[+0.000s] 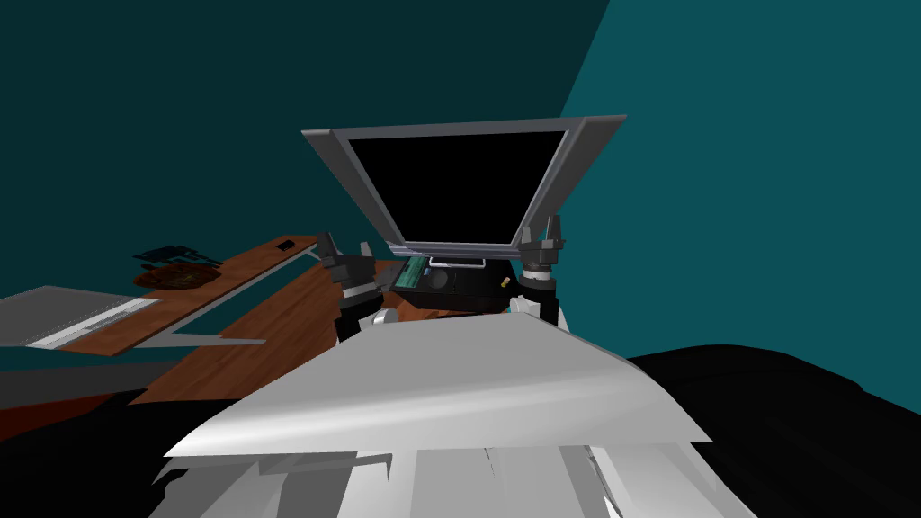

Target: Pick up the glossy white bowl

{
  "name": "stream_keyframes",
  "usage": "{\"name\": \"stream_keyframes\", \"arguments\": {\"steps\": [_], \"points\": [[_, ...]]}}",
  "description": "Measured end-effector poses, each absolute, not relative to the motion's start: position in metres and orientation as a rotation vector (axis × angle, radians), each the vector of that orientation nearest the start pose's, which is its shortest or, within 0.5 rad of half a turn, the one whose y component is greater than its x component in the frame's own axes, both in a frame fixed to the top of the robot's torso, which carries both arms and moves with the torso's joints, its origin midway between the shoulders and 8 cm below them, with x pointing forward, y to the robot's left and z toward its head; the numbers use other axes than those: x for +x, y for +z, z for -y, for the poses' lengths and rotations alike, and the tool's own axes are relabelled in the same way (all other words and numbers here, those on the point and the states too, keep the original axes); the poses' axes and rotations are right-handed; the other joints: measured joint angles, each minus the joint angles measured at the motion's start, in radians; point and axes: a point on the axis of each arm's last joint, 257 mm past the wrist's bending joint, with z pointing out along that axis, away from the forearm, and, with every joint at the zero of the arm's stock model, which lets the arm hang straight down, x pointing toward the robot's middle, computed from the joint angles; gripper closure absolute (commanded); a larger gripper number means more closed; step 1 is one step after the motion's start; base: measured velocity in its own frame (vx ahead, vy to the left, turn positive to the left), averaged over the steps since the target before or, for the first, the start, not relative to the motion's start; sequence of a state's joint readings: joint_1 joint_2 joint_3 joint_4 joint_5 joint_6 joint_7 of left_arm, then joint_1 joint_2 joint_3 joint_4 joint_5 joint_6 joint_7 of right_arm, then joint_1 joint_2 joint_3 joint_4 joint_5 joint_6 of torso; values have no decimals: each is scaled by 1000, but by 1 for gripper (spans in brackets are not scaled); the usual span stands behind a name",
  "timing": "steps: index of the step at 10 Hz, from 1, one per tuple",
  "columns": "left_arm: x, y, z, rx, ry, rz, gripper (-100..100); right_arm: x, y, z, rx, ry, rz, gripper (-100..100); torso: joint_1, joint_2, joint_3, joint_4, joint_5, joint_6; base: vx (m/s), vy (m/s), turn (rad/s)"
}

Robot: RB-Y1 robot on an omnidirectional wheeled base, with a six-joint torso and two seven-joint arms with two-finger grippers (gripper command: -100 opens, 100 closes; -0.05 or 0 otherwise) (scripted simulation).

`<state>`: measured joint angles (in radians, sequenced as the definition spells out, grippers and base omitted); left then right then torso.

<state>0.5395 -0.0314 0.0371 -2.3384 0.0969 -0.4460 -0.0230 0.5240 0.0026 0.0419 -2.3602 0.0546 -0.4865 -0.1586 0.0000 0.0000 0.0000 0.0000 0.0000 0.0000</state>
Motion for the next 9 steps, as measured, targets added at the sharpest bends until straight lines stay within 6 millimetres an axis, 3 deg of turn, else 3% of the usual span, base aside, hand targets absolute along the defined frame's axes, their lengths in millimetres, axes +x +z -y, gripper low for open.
{"name": "stream_keyframes", "arguments": {"steps": [3, 9], "points": [[345, 19, -303, -740, -1285, -628, -100, 331, 49, 259, 654, 1459, -571, 0, 1, 1, 0, 0, 0, 0, -14, 4, -12], [392, -28, -300, -812, -1253, -820, -100, 331, 49, 259, 654, 1459, -571, 0, 1, 1, 1, 0, 0, 0, -25, 6, -17]]}}
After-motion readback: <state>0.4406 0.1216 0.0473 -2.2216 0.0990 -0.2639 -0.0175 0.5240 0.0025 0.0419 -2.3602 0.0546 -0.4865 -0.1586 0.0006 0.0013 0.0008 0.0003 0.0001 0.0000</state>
